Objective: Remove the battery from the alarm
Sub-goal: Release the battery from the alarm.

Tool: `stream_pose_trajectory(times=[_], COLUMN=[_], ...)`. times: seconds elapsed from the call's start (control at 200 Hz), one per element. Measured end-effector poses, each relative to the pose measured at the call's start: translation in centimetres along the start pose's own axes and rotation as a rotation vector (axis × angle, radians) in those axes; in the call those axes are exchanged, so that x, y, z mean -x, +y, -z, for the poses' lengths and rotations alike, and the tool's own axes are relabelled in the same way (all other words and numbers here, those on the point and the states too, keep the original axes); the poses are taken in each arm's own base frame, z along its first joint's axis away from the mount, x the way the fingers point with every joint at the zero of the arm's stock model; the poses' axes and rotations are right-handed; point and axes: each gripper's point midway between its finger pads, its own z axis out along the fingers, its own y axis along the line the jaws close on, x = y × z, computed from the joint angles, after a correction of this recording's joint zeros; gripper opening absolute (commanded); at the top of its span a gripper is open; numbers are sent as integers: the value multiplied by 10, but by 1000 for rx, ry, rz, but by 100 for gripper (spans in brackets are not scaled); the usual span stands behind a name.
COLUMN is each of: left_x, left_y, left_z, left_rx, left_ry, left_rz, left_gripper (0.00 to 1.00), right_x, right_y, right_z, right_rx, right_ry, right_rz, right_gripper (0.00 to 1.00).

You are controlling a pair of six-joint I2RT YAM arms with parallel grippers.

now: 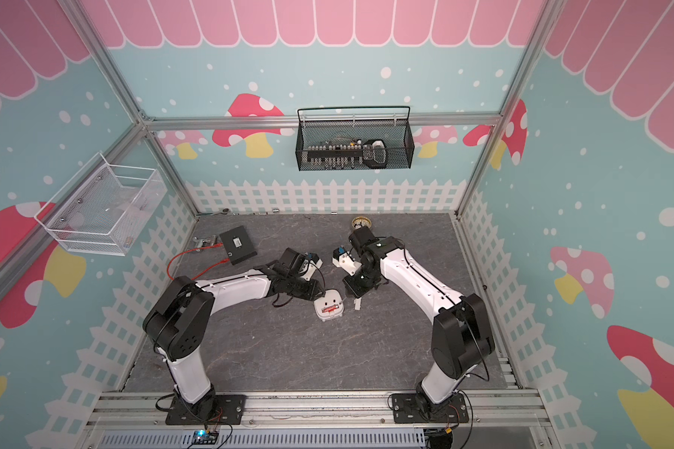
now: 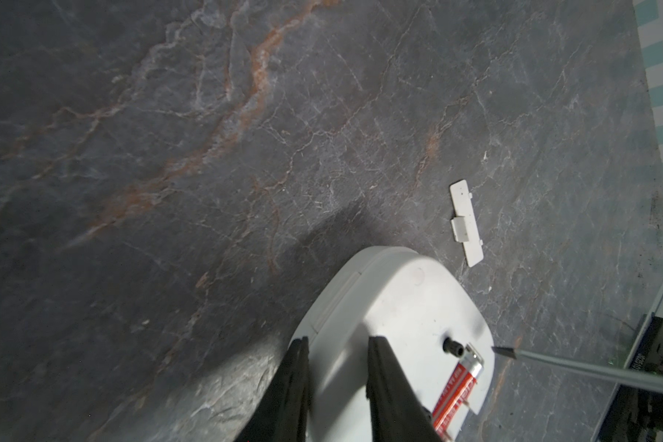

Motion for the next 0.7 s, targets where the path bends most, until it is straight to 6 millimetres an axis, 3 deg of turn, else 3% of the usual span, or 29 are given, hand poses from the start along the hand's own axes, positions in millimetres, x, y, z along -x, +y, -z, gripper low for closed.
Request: stream_pose_trajectory(times=[0.7], left_x=[1], left_y=[0], left_z=[0], left_rx=[2], left_ry=[-3], left_rz=[-1], left_gripper=[26], right_x=[-5], right_y=[4], right_z=[-7], right_rx=[25], right_ry=[10], right_rz=[0], right_gripper=[0])
